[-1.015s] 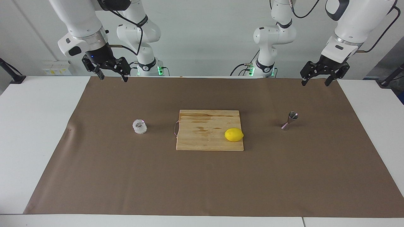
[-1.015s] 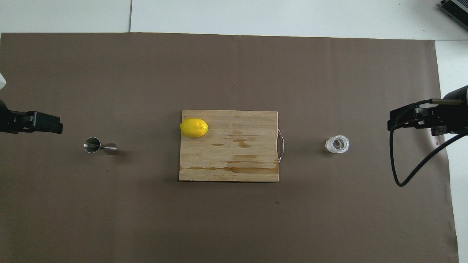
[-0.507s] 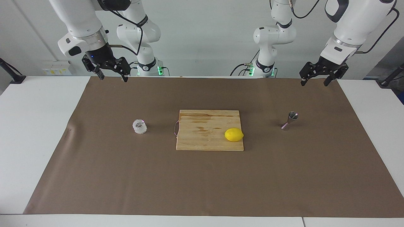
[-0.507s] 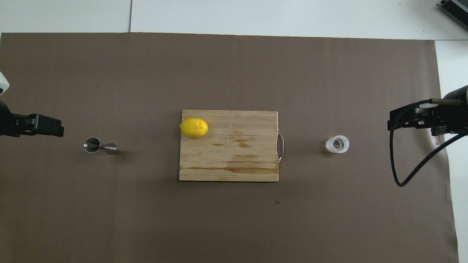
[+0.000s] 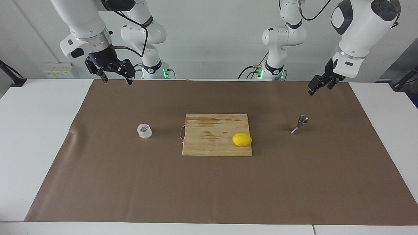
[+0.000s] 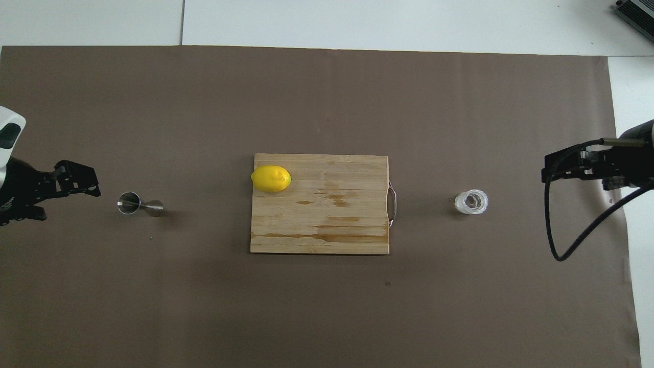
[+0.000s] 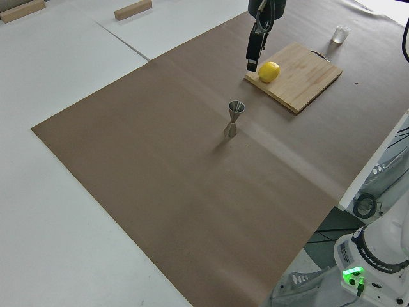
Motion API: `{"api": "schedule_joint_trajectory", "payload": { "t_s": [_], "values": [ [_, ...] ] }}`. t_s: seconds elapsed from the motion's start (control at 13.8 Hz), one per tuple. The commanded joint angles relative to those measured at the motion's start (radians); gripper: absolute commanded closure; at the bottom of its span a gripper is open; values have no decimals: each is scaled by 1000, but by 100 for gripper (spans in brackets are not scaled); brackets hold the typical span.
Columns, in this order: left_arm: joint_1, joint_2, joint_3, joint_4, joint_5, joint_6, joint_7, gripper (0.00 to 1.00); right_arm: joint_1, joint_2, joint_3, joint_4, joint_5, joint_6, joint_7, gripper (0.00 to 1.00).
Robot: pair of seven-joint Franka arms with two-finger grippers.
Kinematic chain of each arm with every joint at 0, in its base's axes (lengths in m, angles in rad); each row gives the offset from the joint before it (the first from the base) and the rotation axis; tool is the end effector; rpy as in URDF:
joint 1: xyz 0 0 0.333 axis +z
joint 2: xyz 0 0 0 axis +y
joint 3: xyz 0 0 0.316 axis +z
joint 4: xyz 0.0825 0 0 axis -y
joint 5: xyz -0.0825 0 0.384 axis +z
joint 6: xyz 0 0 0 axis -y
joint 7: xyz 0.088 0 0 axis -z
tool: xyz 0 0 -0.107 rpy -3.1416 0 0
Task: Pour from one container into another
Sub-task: 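Reach the left gripper to the metal jigger and grasp it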
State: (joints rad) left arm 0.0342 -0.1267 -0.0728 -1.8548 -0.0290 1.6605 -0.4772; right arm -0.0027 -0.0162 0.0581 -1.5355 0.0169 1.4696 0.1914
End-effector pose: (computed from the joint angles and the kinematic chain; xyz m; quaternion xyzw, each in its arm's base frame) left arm 0.5142 -0.0246 0.5654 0.9750 0.2196 -0.0353 0.0008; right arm 0.5382 0.0321 0.6412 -0.9974 0.0673 0.0257 0.0048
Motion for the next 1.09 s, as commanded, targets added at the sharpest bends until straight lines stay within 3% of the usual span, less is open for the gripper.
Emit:
{"api": "schedule_joint_trajectory", "payload": {
  "t_s": [0.0,0.29,0.58,1.01],
  "values": [
    [45,15,-2,-72,-49,103,-174,0,-3,-5,3,-9,6,11,16,0],
    [61,102,-2,-109,-121,188,-395,0,-3,-5,3,-9,6,11,17,0],
    [90,102,-2,-248,-189,364,-478,0,-5,-5,3,-9,6,5,16,0],
    [92,107,-2,-319,-230,458,-521,0,-5,-5,3,-9,6,5,14,0]
  ]
}}
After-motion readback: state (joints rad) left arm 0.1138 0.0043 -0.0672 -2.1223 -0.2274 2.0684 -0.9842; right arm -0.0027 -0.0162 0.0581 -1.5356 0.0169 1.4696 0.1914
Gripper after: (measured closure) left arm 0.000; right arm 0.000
